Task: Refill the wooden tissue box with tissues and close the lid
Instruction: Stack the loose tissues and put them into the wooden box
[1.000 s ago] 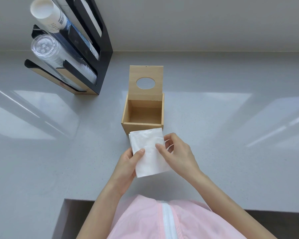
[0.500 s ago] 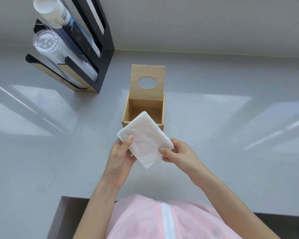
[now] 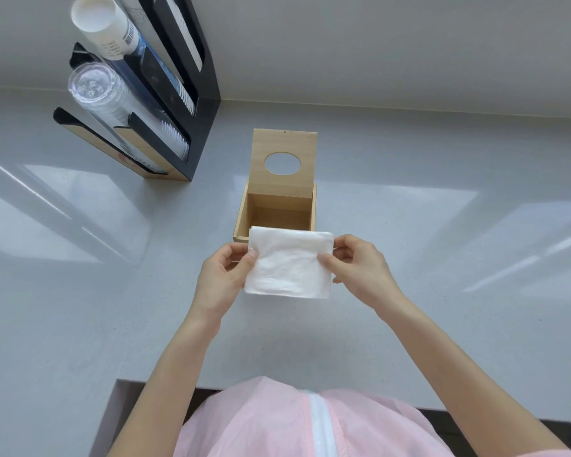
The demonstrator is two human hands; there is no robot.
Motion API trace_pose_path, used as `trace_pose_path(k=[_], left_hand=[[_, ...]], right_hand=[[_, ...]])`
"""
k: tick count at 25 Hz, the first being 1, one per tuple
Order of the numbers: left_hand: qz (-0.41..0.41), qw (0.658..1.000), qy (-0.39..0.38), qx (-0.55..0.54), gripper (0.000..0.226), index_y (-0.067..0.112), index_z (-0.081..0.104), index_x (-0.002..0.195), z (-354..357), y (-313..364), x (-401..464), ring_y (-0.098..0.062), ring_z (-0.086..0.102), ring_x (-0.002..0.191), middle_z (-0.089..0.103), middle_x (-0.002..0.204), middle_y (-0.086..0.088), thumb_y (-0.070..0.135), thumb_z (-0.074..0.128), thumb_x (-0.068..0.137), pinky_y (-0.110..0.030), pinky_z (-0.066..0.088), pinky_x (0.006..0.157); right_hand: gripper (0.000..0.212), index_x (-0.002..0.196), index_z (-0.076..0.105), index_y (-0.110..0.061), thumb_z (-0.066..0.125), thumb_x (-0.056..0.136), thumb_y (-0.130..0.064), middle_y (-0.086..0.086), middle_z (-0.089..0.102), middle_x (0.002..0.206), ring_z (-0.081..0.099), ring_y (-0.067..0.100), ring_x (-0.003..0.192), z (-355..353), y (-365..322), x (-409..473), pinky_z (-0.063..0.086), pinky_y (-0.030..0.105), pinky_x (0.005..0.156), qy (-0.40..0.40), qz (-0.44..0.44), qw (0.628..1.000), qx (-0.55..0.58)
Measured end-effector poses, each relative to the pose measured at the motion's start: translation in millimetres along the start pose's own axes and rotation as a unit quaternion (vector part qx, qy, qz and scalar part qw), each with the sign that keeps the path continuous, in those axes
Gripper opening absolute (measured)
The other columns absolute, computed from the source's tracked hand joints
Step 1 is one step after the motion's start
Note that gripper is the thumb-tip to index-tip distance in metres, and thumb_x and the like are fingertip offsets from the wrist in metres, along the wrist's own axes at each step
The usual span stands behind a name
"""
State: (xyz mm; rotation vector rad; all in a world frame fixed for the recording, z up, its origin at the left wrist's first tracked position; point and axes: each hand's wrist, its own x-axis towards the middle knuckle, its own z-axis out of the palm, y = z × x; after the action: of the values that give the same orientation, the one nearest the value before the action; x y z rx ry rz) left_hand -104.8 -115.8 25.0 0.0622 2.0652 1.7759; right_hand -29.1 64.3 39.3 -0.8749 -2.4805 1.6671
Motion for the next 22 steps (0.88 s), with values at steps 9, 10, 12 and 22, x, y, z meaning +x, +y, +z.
trace_pose_path(k=[9, 10, 12, 22], left_hand=[[0.114, 0.946, 0.077, 0.294, 0.014, 0.014, 0.057, 0.093, -2.8, 44.3, 63.8, -0.019, 0.054, 0.074, 0.061, 0.083, 0.003, 0.024, 0.058, 0.084, -0.028, 0.041, 0.067], [0.119, 0.927, 0.076, 0.349, 0.014, 0.015, 0.055, 0.093, 0.5, 46.8, 68.6, -0.022, 0.053, 0.075, 0.061, 0.083, 0.005, 0.026, 0.056, 0.084, -0.028, 0.038, 0.066], [0.121, 0.886, 0.067, 0.442, 0.014, 0.017, 0.055, 0.093, 6.0, 49.5, 77.2, -0.028, 0.057, 0.083, 0.066, 0.089, 0.003, 0.027, 0.052, 0.085, -0.029, 0.036, 0.064], [0.156, 0.706, -0.009, 0.691, 0.015, 0.009, 0.055, 0.099, 26.3, 43.0, 99.1, -0.034, 0.060, 0.091, 0.067, 0.099, -0.012, 0.014, 0.045, 0.089, -0.031, 0.029, 0.058]], right_hand=[[0.012, 0.093, 0.059, -0.011, 0.054, 0.085, -0.017, 0.002, 0.065, 0.092, 0.058, 0.022, 0.088, 3.1, -47.1, 66.3, 0.049, 0.034, 0.078, 0.039, -0.078, 0.986, -0.141], [0.015, 0.095, 0.058, -0.008, 0.052, 0.085, -0.017, 0.005, 0.066, 0.097, 0.058, 0.026, 0.092, 4.7, -48.3, 71.7, 0.049, 0.038, 0.080, 0.036, -0.079, 0.980, -0.177], [0.017, 0.098, 0.057, -0.007, 0.049, 0.085, -0.016, 0.008, 0.066, 0.102, 0.057, 0.032, 0.094, 7.8, -49.4, 78.9, 0.046, 0.038, 0.076, 0.029, -0.088, 0.957, -0.276], [0.039, 0.052, 0.030, -0.012, 0.053, 0.078, 0.007, 0.006, 0.063, 0.082, 0.056, 0.030, 0.079, 30.6, -65.7, 91.9, 0.013, 0.022, 0.044, -0.040, -0.158, 0.791, -0.590]])
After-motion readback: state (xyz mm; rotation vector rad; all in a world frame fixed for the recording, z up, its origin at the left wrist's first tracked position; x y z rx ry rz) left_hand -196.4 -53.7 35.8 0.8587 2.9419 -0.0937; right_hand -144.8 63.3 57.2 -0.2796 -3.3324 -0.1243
